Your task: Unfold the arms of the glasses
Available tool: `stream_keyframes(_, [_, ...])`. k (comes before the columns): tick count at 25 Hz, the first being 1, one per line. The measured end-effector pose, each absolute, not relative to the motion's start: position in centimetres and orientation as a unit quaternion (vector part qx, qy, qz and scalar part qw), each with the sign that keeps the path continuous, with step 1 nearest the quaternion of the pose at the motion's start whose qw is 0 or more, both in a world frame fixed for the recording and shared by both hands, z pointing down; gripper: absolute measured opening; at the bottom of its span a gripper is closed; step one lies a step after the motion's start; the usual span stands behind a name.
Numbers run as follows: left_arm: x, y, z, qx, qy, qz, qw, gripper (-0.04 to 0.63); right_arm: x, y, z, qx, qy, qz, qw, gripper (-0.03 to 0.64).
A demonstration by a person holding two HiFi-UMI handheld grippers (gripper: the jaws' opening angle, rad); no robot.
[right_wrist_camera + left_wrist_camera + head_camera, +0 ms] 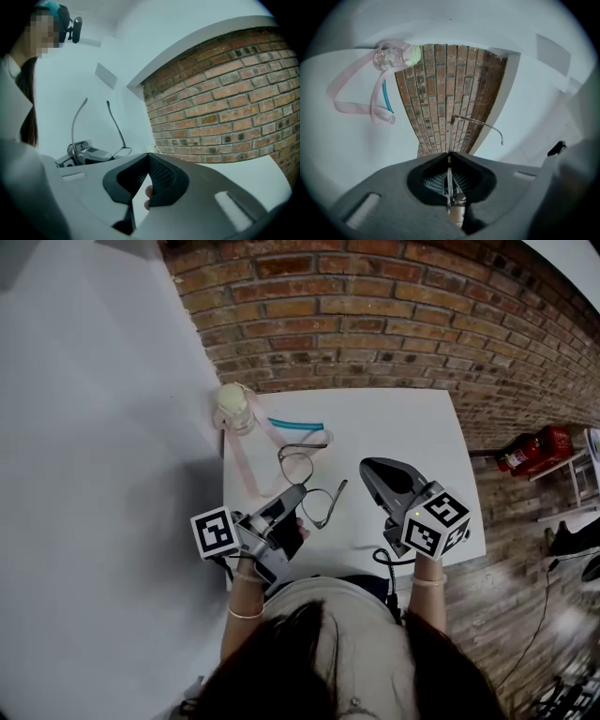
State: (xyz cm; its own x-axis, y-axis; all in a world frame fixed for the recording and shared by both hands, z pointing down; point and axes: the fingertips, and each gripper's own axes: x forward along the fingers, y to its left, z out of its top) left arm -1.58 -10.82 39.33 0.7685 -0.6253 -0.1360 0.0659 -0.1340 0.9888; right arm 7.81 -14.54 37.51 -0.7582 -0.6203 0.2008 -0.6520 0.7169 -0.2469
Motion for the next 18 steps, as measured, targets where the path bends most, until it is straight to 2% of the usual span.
stream_keyframes(6, [-1.5,-10.7,39.0,0.705,-0.198,-0.272,0.625,0.023,8.5,-15.2,38.7,0.385,-0.909,0.139,0.083,0.006])
stream_keyframes(18, [-1.1,-10.4,39.0,0.704,-0.187,-0.261,0.633,0.023,9.1,-14.8,39.4,0.402,-0.900,0.141,0.093,0.006])
